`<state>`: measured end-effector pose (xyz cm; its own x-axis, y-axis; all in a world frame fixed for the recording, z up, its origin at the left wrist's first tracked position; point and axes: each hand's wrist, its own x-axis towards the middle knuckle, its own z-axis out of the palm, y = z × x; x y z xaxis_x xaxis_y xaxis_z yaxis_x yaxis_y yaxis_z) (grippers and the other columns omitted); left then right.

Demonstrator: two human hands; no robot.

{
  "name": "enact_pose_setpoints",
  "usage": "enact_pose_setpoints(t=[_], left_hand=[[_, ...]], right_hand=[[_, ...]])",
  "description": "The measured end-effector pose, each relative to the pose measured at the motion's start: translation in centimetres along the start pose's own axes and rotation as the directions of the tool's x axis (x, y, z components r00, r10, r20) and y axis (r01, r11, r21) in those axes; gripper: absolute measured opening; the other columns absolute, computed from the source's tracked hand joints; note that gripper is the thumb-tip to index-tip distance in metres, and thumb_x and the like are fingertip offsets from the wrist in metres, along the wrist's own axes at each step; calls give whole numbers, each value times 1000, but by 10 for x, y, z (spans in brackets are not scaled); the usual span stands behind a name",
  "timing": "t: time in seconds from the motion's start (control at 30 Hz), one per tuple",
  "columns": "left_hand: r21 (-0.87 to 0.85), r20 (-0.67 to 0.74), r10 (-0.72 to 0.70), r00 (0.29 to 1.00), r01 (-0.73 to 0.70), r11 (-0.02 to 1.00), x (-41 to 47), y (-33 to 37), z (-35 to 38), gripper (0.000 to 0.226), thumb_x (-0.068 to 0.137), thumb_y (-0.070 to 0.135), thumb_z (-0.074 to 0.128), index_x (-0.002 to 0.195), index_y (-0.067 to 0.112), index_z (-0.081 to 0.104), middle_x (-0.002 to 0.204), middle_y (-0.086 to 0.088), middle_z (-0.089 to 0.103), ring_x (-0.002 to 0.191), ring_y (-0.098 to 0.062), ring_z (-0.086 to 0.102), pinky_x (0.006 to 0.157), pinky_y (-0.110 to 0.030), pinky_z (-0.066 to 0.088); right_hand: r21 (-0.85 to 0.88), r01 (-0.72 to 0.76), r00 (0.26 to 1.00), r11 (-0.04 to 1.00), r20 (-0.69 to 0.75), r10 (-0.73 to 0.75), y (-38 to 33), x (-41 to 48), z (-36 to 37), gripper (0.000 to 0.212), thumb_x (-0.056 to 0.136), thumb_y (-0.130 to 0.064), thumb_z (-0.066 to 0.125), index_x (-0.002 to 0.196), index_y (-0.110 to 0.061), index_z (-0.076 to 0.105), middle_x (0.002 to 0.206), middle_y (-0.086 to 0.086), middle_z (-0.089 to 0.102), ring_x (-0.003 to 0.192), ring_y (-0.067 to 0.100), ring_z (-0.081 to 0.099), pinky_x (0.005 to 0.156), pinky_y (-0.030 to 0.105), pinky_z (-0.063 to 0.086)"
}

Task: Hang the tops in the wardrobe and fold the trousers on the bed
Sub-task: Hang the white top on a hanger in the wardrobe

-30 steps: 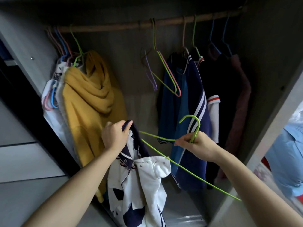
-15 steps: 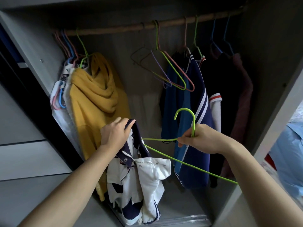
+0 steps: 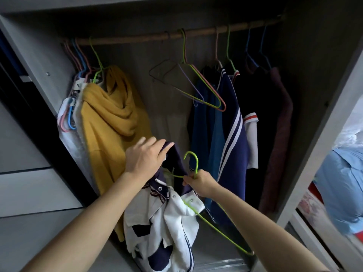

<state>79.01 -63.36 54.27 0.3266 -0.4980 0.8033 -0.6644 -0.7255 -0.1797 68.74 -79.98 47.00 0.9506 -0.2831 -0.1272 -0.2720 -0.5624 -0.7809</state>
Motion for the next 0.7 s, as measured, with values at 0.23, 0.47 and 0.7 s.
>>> enact_pose_setpoints(t=[0.23,0.47,0.7], left_hand=[[-57,138,-158,978,167,984,-7,-16,-7,56,97,50,50,53,15,57,51,-8,58,54,-34,57,47,-23,24],[-236,63,-343,937,347,908,30,-13,-24,57,97,49,54,54,20,30,45,1,41,47,-23,35,47,-28,18],[-456,158,-423,892,446,770,37,-26,-20,56,96,50,53,55,16,38,48,3,43,49,-19,44,48,-32,28]], right_hand=[[650,277,946,708,-315,-80,-27,-2,-31,32,102,-29,54,81,-14,73,49,-9,32,42,5,27,40,14,23],[362,169,978,917,-179,-109,-21,-3,-11,36,105,-30,47,80,-17,71,52,3,48,49,13,41,54,28,33],[339,317,945,886,-191,-265,-37,-2,-47,34,101,-37,54,81,-22,78,56,1,42,51,11,36,49,22,33]])
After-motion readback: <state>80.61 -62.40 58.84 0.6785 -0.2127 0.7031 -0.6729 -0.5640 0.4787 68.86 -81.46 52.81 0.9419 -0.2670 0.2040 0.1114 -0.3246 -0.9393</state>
